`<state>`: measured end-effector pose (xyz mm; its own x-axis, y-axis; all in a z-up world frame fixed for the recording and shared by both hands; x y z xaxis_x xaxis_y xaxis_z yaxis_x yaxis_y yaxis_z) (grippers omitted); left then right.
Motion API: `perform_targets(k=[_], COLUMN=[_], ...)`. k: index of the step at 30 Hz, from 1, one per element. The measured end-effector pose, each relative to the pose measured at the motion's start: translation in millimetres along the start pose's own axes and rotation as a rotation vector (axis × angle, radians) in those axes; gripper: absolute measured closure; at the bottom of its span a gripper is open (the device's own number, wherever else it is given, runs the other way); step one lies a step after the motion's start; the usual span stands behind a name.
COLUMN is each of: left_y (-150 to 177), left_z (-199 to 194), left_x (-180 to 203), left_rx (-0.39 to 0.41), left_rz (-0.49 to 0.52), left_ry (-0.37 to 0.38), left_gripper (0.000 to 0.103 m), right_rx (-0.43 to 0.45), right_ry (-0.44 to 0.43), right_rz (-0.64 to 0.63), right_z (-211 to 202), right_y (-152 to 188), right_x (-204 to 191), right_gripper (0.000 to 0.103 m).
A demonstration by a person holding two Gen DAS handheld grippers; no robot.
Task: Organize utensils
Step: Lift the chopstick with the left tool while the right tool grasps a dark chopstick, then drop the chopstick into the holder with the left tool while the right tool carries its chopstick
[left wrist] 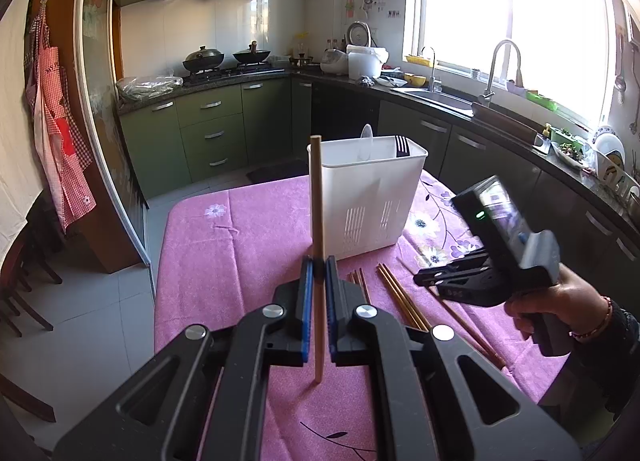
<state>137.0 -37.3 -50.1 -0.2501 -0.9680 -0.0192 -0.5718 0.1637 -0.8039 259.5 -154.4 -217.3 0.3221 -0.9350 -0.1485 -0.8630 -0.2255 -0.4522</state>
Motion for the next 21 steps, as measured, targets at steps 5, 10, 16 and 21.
perform_targets(k=[5,10,16,21], left_y=[0.8,0.8,1.2,0.9], left_z=[0.0,-0.2,-0.7,-1.2], left_x=[0.1,-0.2,1.2,1.8], left_rx=[-0.005,-0.006,-0.008,-0.011], left_rz=[0.003,0.003,0.009,0.013], left_ry=[0.004,0.005,0.010,0.016], left_gripper=[0.097,0.097,0.097,0.097], right_rx=[0.173,0.381,0.501,0.517], right_ry=[-0.043,-0.047,-0.014,-0.015], right_rz=[0.019,0.007,-0.023,-0.036], right_z=[-60.7,-136.9,-184.2,-194.2], right_y=[-5.6,0.6,35.0,47.5], right_x=[-0.4,0.8,2.0,-0.7], right_gripper=[0.097,0.097,0.097,0.097])
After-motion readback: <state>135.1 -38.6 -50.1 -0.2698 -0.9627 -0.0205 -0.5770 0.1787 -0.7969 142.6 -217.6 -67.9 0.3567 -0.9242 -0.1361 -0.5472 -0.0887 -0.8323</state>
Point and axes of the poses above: each gripper's, at about its wrist camera, not at the fingertips, and z roughly the way its jaws point, x to its right, y to its underside, the point moved 6 cm from there along z, roughly the way its jaws point, and after that the axes turned 2 degrees about -y, right-handed, at the moved point
